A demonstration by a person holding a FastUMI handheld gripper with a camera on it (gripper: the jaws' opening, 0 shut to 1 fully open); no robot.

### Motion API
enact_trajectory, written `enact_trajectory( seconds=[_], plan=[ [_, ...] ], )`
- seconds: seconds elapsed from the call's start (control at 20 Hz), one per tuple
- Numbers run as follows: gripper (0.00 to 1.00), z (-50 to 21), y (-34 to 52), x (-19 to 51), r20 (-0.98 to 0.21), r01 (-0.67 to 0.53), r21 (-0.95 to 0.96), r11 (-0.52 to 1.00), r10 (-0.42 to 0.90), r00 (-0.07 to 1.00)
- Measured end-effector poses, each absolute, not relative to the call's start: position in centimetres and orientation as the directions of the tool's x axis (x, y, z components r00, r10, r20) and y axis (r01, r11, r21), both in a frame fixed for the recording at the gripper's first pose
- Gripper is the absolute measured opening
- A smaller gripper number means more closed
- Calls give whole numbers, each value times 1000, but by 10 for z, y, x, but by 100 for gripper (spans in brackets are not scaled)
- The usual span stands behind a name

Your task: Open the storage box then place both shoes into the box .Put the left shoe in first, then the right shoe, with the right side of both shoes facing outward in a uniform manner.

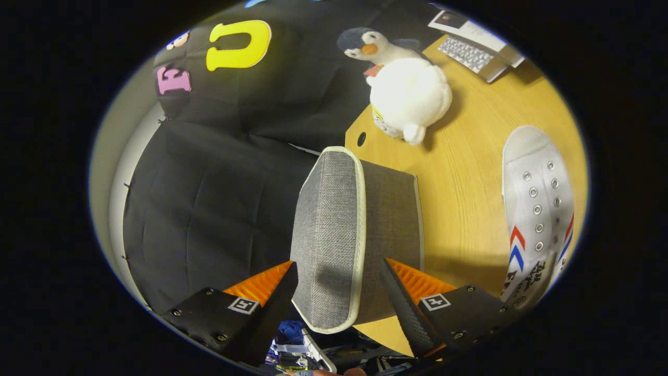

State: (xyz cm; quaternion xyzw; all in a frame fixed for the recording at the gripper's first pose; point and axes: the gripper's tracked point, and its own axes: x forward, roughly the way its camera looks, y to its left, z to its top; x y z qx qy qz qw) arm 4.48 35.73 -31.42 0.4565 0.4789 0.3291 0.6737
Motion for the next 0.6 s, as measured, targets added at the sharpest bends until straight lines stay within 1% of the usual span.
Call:
enact_trajectory(
  seconds=[0.1,0.2,0.25,0.3,0.35,0.4,0.45,0.5,0.55,0.6],
  plan=[
    [97,-314,364,50,-324,16,941,337,890,321],
    [95,-305,368,54,-291,27,954,298,901,323],
    [87,-302,369,55,-280,21,957,289,904,323],
    [83,-299,368,56,-280,13,957,291,906,318],
    [76,-298,370,54,-277,5,957,289,912,303],
    [75,-297,375,54,-273,-3,957,289,909,316],
    [51,-298,366,61,-300,7,949,317,891,342],
    [27,-293,358,63,-280,15,956,293,895,347],
    [16,-284,356,61,-252,24,966,259,909,333],
    [16,-279,356,60,-234,20,970,240,919,317]
  ],
)
